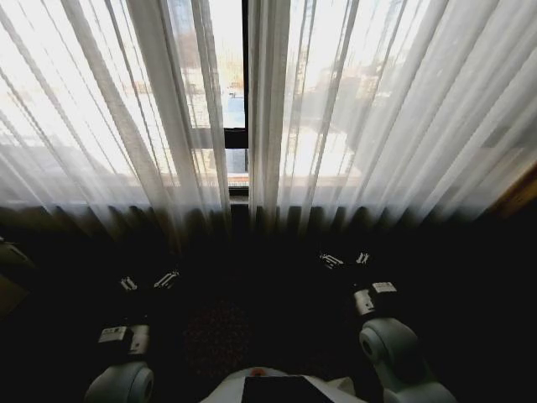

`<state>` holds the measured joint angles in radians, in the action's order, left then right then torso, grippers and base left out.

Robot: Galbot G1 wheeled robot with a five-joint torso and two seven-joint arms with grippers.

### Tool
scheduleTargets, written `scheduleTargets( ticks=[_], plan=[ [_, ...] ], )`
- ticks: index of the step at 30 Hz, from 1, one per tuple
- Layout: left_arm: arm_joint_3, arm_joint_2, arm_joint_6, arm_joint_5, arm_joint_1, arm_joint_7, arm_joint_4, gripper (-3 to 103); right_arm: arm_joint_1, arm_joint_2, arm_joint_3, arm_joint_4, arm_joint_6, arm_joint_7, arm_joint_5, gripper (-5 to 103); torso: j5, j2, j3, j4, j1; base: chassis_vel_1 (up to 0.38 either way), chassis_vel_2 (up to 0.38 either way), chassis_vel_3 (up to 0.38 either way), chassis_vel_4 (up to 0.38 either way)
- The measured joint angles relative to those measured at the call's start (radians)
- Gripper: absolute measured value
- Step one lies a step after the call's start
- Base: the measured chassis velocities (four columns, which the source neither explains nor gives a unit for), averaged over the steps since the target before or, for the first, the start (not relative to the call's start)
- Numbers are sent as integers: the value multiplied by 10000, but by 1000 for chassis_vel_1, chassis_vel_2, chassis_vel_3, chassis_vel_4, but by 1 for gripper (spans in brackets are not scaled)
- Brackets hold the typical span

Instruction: Open the curtains by pulling them apart, changing their state from closed to fully open.

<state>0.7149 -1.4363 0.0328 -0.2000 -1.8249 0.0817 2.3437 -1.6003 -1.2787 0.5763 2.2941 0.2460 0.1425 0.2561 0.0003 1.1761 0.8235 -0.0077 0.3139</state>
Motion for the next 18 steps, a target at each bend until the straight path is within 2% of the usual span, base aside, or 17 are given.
scheduleTargets(
  ticks=[18],
  plan=[
    [41,-46,94,21,-37,-56,-76,100,-31,-24,-6,10,-58,-93,3,100,0,1,0,1,-1,0,0,0,0]
  ],
)
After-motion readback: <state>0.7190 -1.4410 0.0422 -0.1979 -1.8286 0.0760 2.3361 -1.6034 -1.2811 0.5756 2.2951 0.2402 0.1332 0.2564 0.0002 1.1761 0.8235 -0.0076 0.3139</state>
